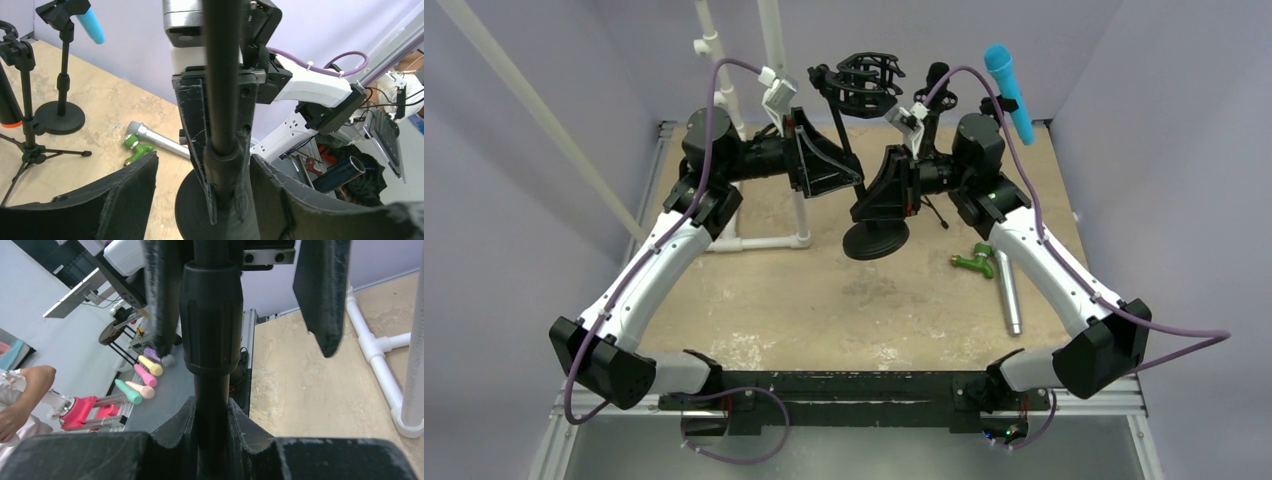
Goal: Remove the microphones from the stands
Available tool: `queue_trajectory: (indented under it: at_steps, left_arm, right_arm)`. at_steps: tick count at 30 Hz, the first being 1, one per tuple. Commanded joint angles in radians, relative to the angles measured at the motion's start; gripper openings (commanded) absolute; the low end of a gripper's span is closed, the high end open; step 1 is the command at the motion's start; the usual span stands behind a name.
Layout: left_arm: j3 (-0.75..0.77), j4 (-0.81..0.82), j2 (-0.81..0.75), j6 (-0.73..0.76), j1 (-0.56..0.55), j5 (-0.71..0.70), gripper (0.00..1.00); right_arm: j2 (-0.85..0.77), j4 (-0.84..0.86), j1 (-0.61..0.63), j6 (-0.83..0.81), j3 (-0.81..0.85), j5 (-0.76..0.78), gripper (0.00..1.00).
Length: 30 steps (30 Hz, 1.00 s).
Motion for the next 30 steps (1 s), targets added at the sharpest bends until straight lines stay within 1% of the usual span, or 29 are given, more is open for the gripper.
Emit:
queue_trajectory:
  at_steps: [1,4,5,6,7,8,10,13,14,16,19,23,24,25,26,28,30]
  left_arm:
    - [0.032,0.084,0.025,-0.043,-0.010,0.022,0.59]
    - [0.029,0.078,0.037,-0.045,-0.023,0.008,0.40]
    - [0.027,0.076,0.039,-0.055,-0.026,-0.006,0.35]
    - [0.024,0.078,0.042,-0.068,-0.030,-0.026,0.30]
    - [0.019,0.076,0.039,-0.085,-0.033,-0.054,0.23]
    - [0.014,0.076,0.039,-0.103,-0.038,-0.085,0.14]
    - [0.031,0.026,0.046,-0.111,-0.054,-0.150,0.00]
    - [0.109,-0.236,0.066,-0.058,-0.085,-0.281,0.00]
    - [0.139,-0.311,0.072,-0.040,-0.095,-0.334,0.00]
    - [0.189,-0.431,0.087,-0.024,-0.109,-0.429,0.00]
    - [0.246,-0.553,0.113,-0.035,-0.113,-0.541,0.00]
    - [0.290,-0.635,0.141,-0.013,-0.145,-0.655,0.00]
    - [0.291,-0.633,0.143,0.004,-0.152,-0.658,0.04]
    - [0.291,-0.629,0.143,0.026,-0.160,-0.654,0.14]
    - [0.289,-0.624,0.142,0.045,-0.164,-0.646,0.26]
    - [0.274,-0.593,0.131,0.087,-0.166,-0.617,0.49]
    - [0.260,-0.572,0.112,0.138,-0.166,-0.601,0.66]
  right_arm:
    - [-0.024,0.123,0.002,0.051,0.013,-0.037,0.00]
    - [-0.020,0.105,0.000,0.046,0.016,-0.012,0.00]
    - [-0.020,0.078,0.000,0.020,0.021,0.002,0.00]
    - [-0.019,0.014,-0.003,-0.033,0.031,0.022,0.00]
    - [-0.018,-0.066,-0.007,-0.093,0.048,0.047,0.00]
    - [-0.018,-0.132,-0.009,-0.146,0.063,0.070,0.00]
    - [-0.017,-0.210,-0.016,-0.198,0.071,0.120,0.00]
    - [-0.013,-0.326,-0.022,-0.292,0.100,0.210,0.00]
    - [-0.011,-0.387,-0.022,-0.342,0.117,0.252,0.00]
    - [-0.012,-0.451,-0.021,-0.405,0.138,0.343,0.00]
    - [-0.015,-0.505,-0.021,-0.456,0.154,0.446,0.00]
    - [-0.022,-0.541,-0.021,-0.492,0.161,0.549,0.00]
    - [-0.026,-0.549,-0.021,-0.498,0.160,0.562,0.00]
    - [-0.031,-0.553,-0.022,-0.500,0.160,0.564,0.00]
    - [-0.036,-0.553,-0.024,-0.503,0.157,0.558,0.00]
    - [-0.049,-0.541,-0.036,-0.492,0.146,0.530,0.00]
    - [-0.064,-0.497,-0.066,-0.451,0.124,0.474,0.00]
